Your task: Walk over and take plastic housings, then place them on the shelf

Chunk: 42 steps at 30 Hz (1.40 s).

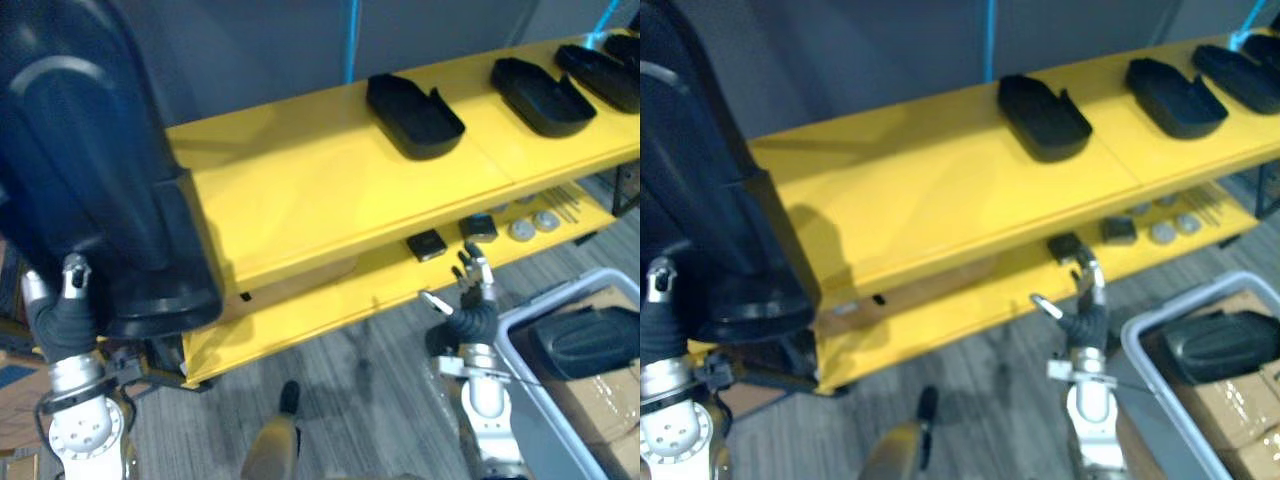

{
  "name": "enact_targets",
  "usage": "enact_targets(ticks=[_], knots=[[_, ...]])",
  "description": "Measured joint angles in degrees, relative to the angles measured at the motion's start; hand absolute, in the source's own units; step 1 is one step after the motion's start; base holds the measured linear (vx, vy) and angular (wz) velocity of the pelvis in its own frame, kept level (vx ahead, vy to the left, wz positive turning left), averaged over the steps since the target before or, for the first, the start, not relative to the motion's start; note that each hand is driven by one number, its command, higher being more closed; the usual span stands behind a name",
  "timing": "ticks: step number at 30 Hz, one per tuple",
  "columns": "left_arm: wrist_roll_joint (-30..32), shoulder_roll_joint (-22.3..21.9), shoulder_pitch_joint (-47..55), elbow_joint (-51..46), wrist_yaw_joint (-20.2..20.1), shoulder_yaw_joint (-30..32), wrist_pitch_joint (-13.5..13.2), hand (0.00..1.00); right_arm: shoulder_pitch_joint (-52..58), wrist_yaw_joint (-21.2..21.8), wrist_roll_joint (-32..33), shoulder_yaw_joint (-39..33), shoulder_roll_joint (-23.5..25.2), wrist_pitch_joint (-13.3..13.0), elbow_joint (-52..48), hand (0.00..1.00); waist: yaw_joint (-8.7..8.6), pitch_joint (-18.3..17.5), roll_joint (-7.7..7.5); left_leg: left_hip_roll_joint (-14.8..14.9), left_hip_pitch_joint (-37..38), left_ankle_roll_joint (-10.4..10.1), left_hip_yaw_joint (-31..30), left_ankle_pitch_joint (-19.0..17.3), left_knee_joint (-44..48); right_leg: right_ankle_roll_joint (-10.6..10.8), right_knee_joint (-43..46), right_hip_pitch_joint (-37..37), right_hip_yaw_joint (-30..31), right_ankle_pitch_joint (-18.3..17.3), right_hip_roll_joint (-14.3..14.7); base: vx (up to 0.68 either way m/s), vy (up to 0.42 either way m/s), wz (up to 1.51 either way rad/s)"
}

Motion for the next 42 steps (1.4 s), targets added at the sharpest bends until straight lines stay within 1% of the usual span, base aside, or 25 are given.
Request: enact_targets(ticks=[1, 3, 5, 7, 9, 10, 11, 12, 13, 14, 15, 17, 20, 23, 25, 26, 27, 28, 30, 31, 33, 35, 36, 40, 42], knots=[[-0.07, 0.33, -0.66, 0.02, 0.02, 0.00, 0.08, 1.00, -0.78, 0.01, -0.84, -0.22, -0.02, -0.05, -0.07, 0.00, -0.41, -0.01, 0.17, 0.61, 2.02, 0.68, -0.01, -0.59, -0.36, -0.07, 1.16, -1.45, -0.44, -5.61, 0.59, 0.13, 0.128, -0.06], [-0.07, 0.35, -2.17, 0.02, 0.00, -0.01, 0.40, 1.00, -1.60, -0.04, -1.65, -1.14, -0.07, -0.06, -0.49, 0.00, -1.12, -0.07, 0.79, 1.55, 3.85, 0.48, -0.37, -1.67, -0.37, -0.36, -2.94, -3.18, -0.92, -8.76, 2.72, 0.22, 0.060, 0.09], [-0.15, 0.35, -3.42, 0.13, -0.02, -0.05, 0.56, 1.00, -1.87, -0.58, -1.90, -2.00, -0.44, -0.38, -0.91, 0.00, -1.22, -0.45, 1.15, 2.57, 4.50, 0.21, -0.84, -3.15, -0.30, -0.31, -11.97, -4.86, -0.62, -8.86, 4.47, 0.17, -0.010, 0.11], [-0.13, 0.32, -4.16, 0.42, -0.05, -0.75, 1.14, 1.00, -2.06, -1.23, -2.05, -3.46, -1.00, -0.58, -0.95, 0.00, -1.61, -0.49, 1.40, 3.73, 4.92, -1.12, -2.60, -4.97, 0.17, 0.65, -22.09, -6.33, 2.04, -7.27, 5.58, -0.02, -0.055, 0.31], [-0.12, 0.19, -3.95, 0.53, -0.30, -2.56, 1.74, 1.00, -1.97, -1.64, -2.08, -4.58, -1.97, -0.60, -1.36, 0.00, -2.15, -0.94, 1.39, 4.45, 4.87, -2.84, -4.78, -6.12, 0.63, 1.38, -26.60, -6.04, 4.39, -5.18, 6.84, -0.01, -0.165, 0.60], [-0.01, 0.24, -3.96, 0.53, -0.56, -2.98, 1.76, 1.00, -1.86, -2.02, -2.31, -5.04, -2.10, -0.61, -2.03, 0.00, -2.39, -1.16, 1.02, 4.47, 4.77, -3.52, -5.62, -6.47, 0.74, 1.60, -27.70, -5.55, 4.91, -4.36, 7.04, 0.09, -0.342, 0.78], [0.02, 0.52, -3.81, 0.47, -1.00, -3.41, 1.78, 1.00, -1.64, -2.88, -2.81, -5.84, -2.12, -0.70, -4.12, 0.00, -2.26, -2.52, -1.22, 3.97, 4.76, -5.39, -6.29, -6.88, -0.14, 2.29, -29.51, -4.19, 4.91, -3.11, 7.05, 0.18, -0.427, 0.79], [0.10, -2.05, -3.30, 1.04, -1.81, -4.38, 2.07, 1.00, -2.16, -4.00, -3.64, -6.87, -4.37, -1.60, -5.07, 0.00, -2.22, -3.70, 0.93, 6.11, 5.06, -6.54, -6.36, -7.07, -0.66, 6.19, -30.23, -3.16, 3.42, -1.28, 8.50, 0.23, -0.428, 0.68], [0.12, -3.22, -2.57, 0.84, -2.30, -4.83, 2.55, 1.00, -2.42, -4.82, -4.23, -7.40, -5.90, -2.26, -5.29, 0.00, -2.20, -4.69, 2.26, 7.80, 4.94, -7.10, -4.80, -6.67, -0.73, 6.05, -31.14, -2.72, 2.29, -0.95, 9.78, 0.28, -0.349, 0.43], [0.22, -4.92, -1.38, 0.80, -2.91, -5.08, 3.22, 1.00, -3.59, -6.30, -5.15, -8.48, -9.20, -2.98, -5.31, 0.00, -1.87, -5.94, 4.87, 10.48, 5.04, -9.29, -1.65, -5.34, -1.66, 5.22, -32.30, -1.72, 1.37, -0.09, 12.22, 0.30, -0.257, 0.28], [0.61, -5.27, -1.22, 0.72, -3.23, -5.09, 3.91, 1.00, -4.94, -8.04, -6.55, -10.16, -11.38, -3.40, -5.33, 0.00, -1.76, -7.22, 6.95, 11.75, 5.50, -10.20, 0.54, -3.90, -3.06, 5.00, -32.82, -0.89, 0.43, -0.20, 13.78, 0.26, -0.243, 0.27], [0.53, -5.32, -1.26, -0.65, -4.88, -5.13, 5.06, 1.00, -6.38, -10.67, -7.04, -12.66, -12.47, -3.44, -5.86, 0.00, -1.81, -7.63, 7.60, 12.12, 7.74, -9.97, 3.72, -2.13, -4.17, 4.59, -33.05, 1.53, -1.14, -0.44, 14.43, 0.21, -0.174, 0.32], [-0.28, -5.30, -1.33, -3.17, -7.48, -5.08, 5.89, 1.00, -6.09, -12.94, -7.08, -16.94, -12.66, -3.47, -12.19, 0.00, -2.44, -7.64, 7.12, 12.08, 8.99, -9.96, 6.44, -2.08, -3.87, 4.14, -34.29, 4.27, -2.57, -0.74, 14.54, 0.13, -0.050, 0.21], [-3.80, -5.20, -2.41, -2.73, -9.57, -4.95, 10.55, 1.00, -5.86, -12.40, -6.40, -21.51, -12.41, -3.64, -17.00, 0.00, -2.90, -7.36, 5.92, 10.78, 8.99, -9.07, 8.09, -2.65, -4.06, 4.19, -35.79, 4.20, -2.46, -0.78, 13.52, 0.04, 0.036, -0.12], [-5.40, -5.12, -4.68, 1.13, -9.99, -4.90, 15.41, 1.00, -3.97, -10.55, -4.02, -23.02, -9.61, -3.16, -18.01, 0.00, -3.73, -7.21, 4.47, 10.14, 9.15, -8.68, 9.54, -2.92, -4.20, 4.21, -36.77, 4.25, -2.34, -0.78, 12.92, 0.00, 0.055, -0.17], [-6.76, -5.15, -5.31, 4.00, -10.06, -4.91, 18.60, 1.00, -2.67, -9.50, -3.68, -22.93, -7.11, -2.88, -18.73, 0.00, -4.56, -7.18, 4.06, 10.02, 9.82, -8.64, 10.22, -2.95, -4.55, 4.32, -36.92, 4.44, -2.11, -0.71, 12.76, 0.00, 0.035, -0.20], [-6.80, -5.19, -5.71, 6.21, -10.01, -4.93, 20.78, 1.00, -1.43, -8.78, -3.74, -22.84, -5.45, -2.86, -19.09, 0.00, -4.97, -7.19, 3.96, 10.00, 10.76, -8.59, 10.87, -2.98, -5.13, 4.35, -37.04, 4.73, -1.78, -0.69, 12.75, -0.01, 0.045, -0.26], [-7.01, -5.16, -6.48, 11.01, -9.78, -4.98, 24.56, 1.00, 0.46, -7.62, -4.01, -22.43, -3.68, -2.76, -19.10, 0.00, -6.08, -7.21, 3.98, 9.92, 11.78, -8.06, 12.09, -3.39, -5.33, 4.56, -37.44, 5.17, -1.10, -0.57, 12.73, -0.01, 0.041, -0.29], [-7.00, -5.05, -7.86, 16.64, -9.10, -5.07, 26.79, 1.00, 1.55, -6.88, -4.08, -21.84, -2.98, -2.58, -19.10, 0.00, -6.28, -7.41, 4.32, 9.93, 12.14, -7.80, 13.45, -3.81, -5.18, 4.91, -37.77, 4.89, -0.22, -0.34, 12.72, -0.03, 0.035, -0.34], [-7.28, -4.03, -10.55, 25.02, -7.78, -5.20, 29.15, 1.00, 2.44, -6.05, -4.12, -20.62, -2.76, -2.24, -19.06, 0.00, -6.92, -7.67, 4.75, 9.93, 12.08, -7.75, 14.70, -3.90, -5.08, 5.06, -38.56, 4.34, 0.90, 0.26, 12.81, -0.05, 0.026, -0.39], [-8.29, -1.99, -13.62, 32.36, -5.11, -5.23, 30.22, 1.00, 2.91, -5.07, -4.09, -19.30, -2.66, -2.14, -18.98, 0.00, -7.92, -7.62, 5.03, 9.95, 11.92, -7.75, 15.96, -3.89, -5.12, 5.02, -39.70, 3.96, 1.83, 1.42, 12.95, -0.05, 0.020, -0.35], [-9.03, 0.80, -18.11, 37.58, -3.49, -5.44, 30.26, 1.00, 3.84, -4.35, -4.05, -18.57, -2.59, -2.13, -18.91, 0.00, -8.42, -7.74, 5.21, 9.88, 12.02, -7.75, 16.95, -3.89, -5.12, 5.03, -40.72, 3.79, 2.73, 2.38, 13.01, -0.04, 0.019, -0.24], [-9.13, 2.43, -21.05, 41.43, -2.17, -5.89, 30.42, 1.00, 3.86, -3.55, -3.95, -18.10, -2.61, -2.13, -18.90, 0.00, -9.16, -7.78, 5.32, 9.77, 11.95, -7.75, 17.07, -3.88, -5.20, 5.05, -41.09, 3.74, 2.87, 2.84, 12.96, -0.03, 0.022, -0.15], [-9.10, 3.45, -26.58, 47.51, -0.33, -6.55, 30.99, 1.00, 4.07, -2.42, -3.38, -16.27, -2.68, -2.15, -18.82, 0.00, -9.93, -7.80, 5.40, 9.60, 11.99, -7.82, 18.60, -3.76, -5.72, 5.14, -42.00, 2.93, 4.34, 3.93, 13.01, 0.00, 0.016, -0.18], [-8.83, 3.45, -28.81, 48.46, 0.10, -7.25, 32.97, 1.00, 4.03, -1.92, -2.43, -15.99, -2.72, -2.15, -18.72, 0.00, -10.88, -7.83, 5.44, 9.43, 12.17, -7.81, 18.61, -3.60, -6.14, 5.14, -42.02, 2.94, 4.41, 4.03, 12.93, 0.03, 0.013, 0.01]])
